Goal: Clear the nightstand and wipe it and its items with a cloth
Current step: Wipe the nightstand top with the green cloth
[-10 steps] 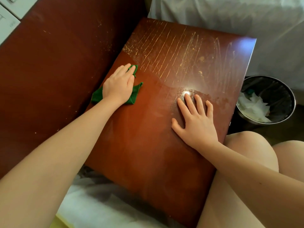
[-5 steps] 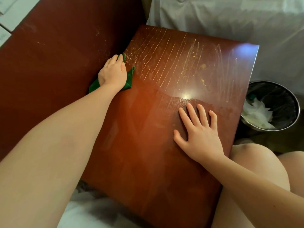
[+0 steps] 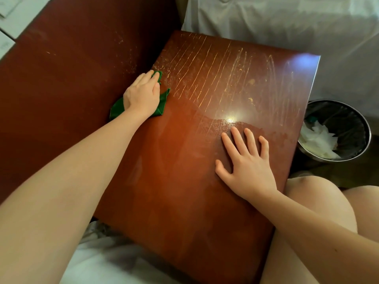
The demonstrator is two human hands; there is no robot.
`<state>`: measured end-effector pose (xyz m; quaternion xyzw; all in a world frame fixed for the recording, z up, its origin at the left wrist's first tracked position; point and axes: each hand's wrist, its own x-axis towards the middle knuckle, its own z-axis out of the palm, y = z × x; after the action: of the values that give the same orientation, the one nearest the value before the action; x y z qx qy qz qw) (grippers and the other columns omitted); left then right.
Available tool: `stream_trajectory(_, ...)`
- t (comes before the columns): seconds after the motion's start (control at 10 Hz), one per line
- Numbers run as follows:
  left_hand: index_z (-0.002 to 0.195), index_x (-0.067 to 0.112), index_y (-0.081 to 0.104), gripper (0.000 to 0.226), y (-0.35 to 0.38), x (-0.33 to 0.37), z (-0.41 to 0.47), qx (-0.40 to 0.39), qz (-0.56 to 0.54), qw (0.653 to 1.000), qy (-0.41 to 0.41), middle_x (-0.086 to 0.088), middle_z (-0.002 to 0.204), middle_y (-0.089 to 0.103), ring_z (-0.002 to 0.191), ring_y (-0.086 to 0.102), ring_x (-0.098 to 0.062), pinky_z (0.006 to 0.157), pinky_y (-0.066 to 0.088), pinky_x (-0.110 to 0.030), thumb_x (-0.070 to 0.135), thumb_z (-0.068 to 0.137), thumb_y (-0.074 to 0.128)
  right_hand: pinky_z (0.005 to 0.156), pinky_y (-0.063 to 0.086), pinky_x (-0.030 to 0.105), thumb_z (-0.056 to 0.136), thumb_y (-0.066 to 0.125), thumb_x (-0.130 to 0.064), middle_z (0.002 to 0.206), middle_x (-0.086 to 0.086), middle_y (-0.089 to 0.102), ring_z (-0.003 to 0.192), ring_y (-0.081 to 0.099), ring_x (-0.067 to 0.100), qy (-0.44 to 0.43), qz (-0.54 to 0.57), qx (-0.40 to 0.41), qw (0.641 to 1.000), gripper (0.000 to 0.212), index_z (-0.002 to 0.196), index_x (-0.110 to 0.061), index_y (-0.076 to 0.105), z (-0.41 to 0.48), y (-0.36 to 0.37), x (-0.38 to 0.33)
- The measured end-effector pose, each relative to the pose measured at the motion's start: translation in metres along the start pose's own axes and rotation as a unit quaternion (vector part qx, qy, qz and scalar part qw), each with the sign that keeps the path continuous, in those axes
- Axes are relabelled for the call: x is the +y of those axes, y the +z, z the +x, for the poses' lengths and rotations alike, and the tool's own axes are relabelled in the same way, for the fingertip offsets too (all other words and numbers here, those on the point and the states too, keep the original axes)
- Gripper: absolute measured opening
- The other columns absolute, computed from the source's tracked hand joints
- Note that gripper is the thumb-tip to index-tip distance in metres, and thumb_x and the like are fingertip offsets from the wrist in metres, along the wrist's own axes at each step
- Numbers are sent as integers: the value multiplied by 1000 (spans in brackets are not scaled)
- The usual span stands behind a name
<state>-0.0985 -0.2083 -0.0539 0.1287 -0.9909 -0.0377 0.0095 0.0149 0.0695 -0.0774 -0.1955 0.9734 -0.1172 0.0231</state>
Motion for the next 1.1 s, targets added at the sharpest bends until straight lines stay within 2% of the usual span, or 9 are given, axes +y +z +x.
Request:
stream_trajectory(0.3, 146, 24, 32, 44, 3, 13, -59, -10, 18, 994, 108, 6, 153, 29, 142, 23, -14, 108, 30, -34, 29, 103, 27, 110, 6, 50, 87, 28, -53, 148, 8, 39, 139, 29, 35, 2, -2, -13, 1000, 67, 142, -18, 40, 0, -1, 0)
stream_trajectory(0.5, 139, 20, 45, 44, 9, 20, -108, 7, 17, 978, 209, 0, 144, 45, 134, 40, -20, 103, 34, -31, 30, 99, 33, 109, 7, 50, 87, 28, -53, 148, 9, 39, 138, 30, 35, 3, -1, -13, 1000, 66, 142, -19, 41, 1, -2, 0)
stream_trajectory(0.6, 141, 22, 43, 46, 8, 18, -105, -14, 1, 977, 214, 2, 145, 43, 136, 37, -18, 103, 32, -30, 33, 98, 31, 110, 7, 50, 87, 28, -53, 148, 9, 39, 139, 29, 35, 3, 3, -13, 1000, 67, 142, -19, 40, 1, -2, 0)
stream_trajectory(0.7, 143, 22, 40, 46, 7, 16, -90, -22, -5, 980, 199, 1, 147, 40, 139, 32, -17, 104, 36, -34, 31, 99, 29, 111, 5, 49, 87, 26, -54, 149, 8, 37, 140, 27, 34, 3, 5, -13, 1000, 68, 143, -19, 38, 0, -2, 1)
stream_trajectory(0.9, 146, 20, 34, 45, 3, 8, -49, -5, 4, 998, 66, -1, 151, 32, 141, 22, -19, 104, 33, -42, 27, 102, 29, 111, 5, 49, 87, 26, -54, 150, 7, 35, 141, 25, 33, 3, 10, -17, 1000, 67, 144, -20, 38, 0, -2, 1)
stream_trajectory(1.1, 148, 21, 27, 47, 2, 6, -9, -9, 16, 999, -48, -2, 154, 25, 142, 19, -20, 105, 31, -43, 30, 103, 22, 110, 9, 50, 87, 29, -53, 147, 8, 40, 138, 30, 34, 2, 7, -5, 1000, 66, 141, -19, 42, 1, -1, 1)
